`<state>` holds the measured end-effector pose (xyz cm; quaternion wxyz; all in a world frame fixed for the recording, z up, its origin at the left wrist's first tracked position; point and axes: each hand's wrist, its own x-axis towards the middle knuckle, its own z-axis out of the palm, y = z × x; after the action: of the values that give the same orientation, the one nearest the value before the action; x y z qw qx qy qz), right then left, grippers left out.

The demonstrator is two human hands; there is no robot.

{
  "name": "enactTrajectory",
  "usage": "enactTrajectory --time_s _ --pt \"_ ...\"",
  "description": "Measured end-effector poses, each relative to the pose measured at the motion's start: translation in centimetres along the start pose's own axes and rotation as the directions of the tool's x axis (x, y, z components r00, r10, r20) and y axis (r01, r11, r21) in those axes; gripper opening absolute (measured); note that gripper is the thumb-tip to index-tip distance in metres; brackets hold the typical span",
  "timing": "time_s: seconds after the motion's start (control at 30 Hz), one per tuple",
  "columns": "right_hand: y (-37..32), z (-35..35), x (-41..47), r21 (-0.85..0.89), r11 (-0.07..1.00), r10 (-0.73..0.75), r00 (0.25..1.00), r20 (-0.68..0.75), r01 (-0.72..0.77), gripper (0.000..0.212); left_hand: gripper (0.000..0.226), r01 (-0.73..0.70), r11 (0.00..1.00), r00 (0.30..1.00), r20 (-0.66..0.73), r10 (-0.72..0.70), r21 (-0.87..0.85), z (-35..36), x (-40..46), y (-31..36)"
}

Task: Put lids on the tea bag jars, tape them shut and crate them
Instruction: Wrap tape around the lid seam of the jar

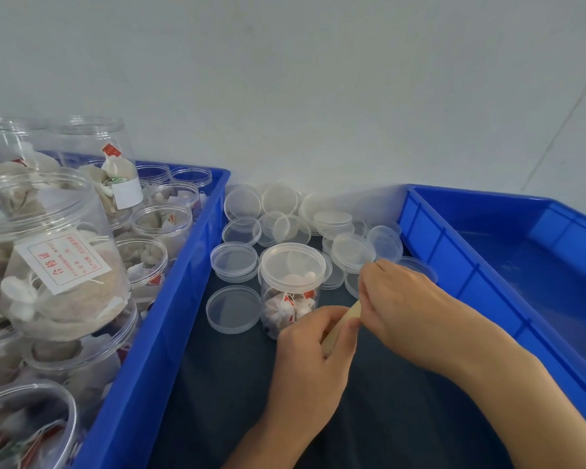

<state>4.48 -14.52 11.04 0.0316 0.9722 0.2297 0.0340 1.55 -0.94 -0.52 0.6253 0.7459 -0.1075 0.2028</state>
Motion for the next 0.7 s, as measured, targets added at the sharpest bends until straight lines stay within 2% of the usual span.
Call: enactTrajectory --time_s 0.13,0.23,0.4,0.53,0.7 --pt "1.5 0.4 -0.2 0.33 0.944 0.005 1.0 -0.026 0.004 0.014 0.017 0.033 0.999 0.999 -0.033 -0.034 -0.016 -0.2 -0.1 -0.2" --pt "2.5 0.6 -0.6 0.461 0.885 -0.014 0.993 -0.116 0.066 0.0 0.016 0.023 1.0 0.998 -0.058 -0.023 -0.007 -0.4 0.0 -0.5" --pt "3.2 0.6 -0.2 0.475 0.869 -0.036 0.976 -0.216 0.137 0.004 0.022 0.003 1.0 0.999 -0.032 -0.003 -0.003 -0.3 0.0 -0.3" --pt "3.3 0.0 0.2 0.405 0.908 -0.043 0.986 -0.164 0.107 0.006 0.024 0.003 1.0 0.999 -0.033 -0.002 0.014 -0.3 0.0 -0.2" --pt "2.1 0.3 0.6 0.293 0.952 -0.038 0.981 -0.192 0.094 0.01 0.018 0.013 0.999 0.996 -0.084 -0.009 0.042 -0.6 0.2 0.0"
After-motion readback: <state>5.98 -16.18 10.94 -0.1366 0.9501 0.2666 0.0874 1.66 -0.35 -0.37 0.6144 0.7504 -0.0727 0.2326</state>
